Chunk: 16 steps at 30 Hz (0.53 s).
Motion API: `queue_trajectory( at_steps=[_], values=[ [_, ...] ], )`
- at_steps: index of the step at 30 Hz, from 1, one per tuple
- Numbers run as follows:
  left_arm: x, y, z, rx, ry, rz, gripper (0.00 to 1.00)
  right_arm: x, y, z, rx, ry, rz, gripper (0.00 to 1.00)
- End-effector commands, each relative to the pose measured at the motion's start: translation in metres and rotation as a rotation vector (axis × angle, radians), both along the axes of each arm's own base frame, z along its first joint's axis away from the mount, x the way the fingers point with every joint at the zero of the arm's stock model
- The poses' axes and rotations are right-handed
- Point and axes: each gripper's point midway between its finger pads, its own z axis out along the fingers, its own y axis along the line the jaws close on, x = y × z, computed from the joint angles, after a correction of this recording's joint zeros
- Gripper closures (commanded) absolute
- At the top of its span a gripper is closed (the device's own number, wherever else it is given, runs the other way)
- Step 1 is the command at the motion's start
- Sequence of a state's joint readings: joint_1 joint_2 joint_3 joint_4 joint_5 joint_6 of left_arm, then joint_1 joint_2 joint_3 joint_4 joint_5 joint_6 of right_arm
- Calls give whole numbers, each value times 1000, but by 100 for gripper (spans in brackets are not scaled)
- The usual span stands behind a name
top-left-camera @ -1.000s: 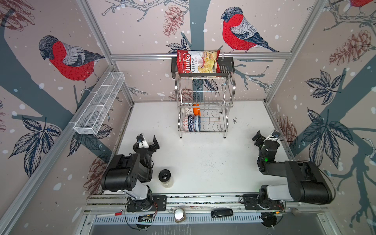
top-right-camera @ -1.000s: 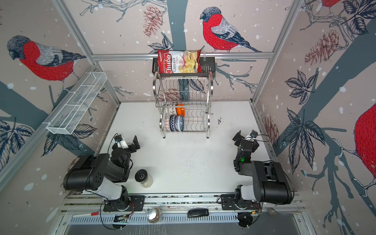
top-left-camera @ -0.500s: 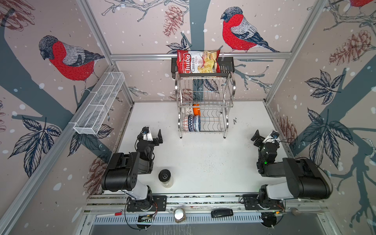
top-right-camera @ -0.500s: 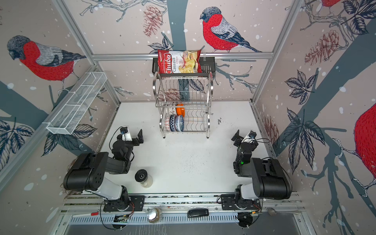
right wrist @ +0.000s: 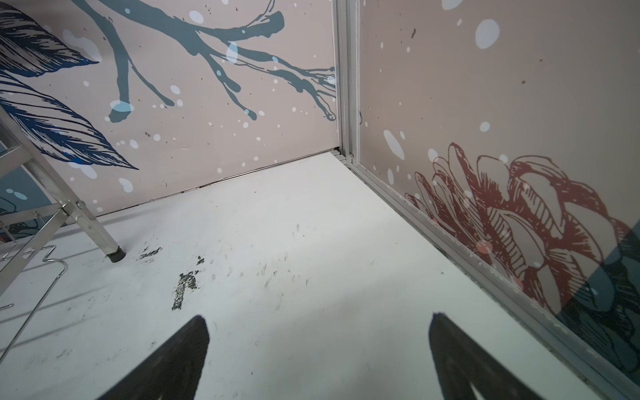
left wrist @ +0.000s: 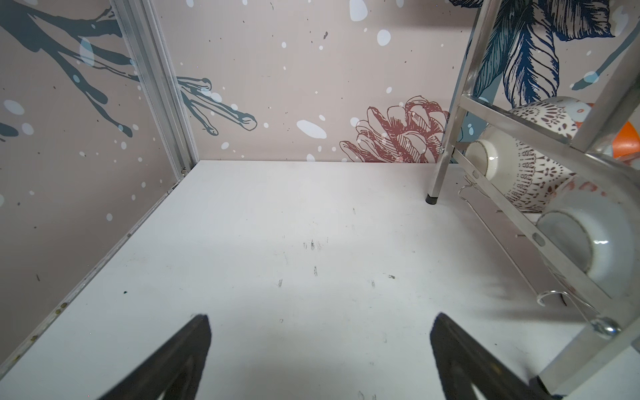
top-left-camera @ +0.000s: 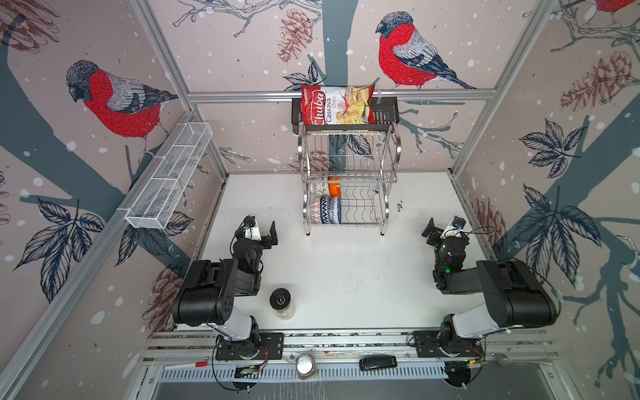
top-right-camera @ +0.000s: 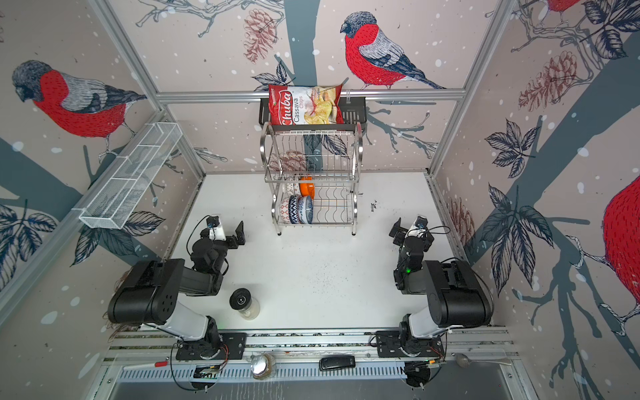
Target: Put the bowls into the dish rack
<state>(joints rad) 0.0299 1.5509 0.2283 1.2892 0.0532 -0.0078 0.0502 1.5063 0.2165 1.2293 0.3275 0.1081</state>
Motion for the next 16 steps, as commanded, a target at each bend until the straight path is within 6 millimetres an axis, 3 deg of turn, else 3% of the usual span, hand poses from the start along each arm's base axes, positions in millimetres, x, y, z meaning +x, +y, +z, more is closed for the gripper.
queue_trajectory(
  at_steps=[1, 16],
  values=[
    [1, -1, 3, 9, -12, -10, 1, 1, 2, 3, 2, -8, 8, 1],
    [1, -1, 3, 8, -10, -10, 1, 2, 2, 3, 2, -6, 9, 0]
  ],
)
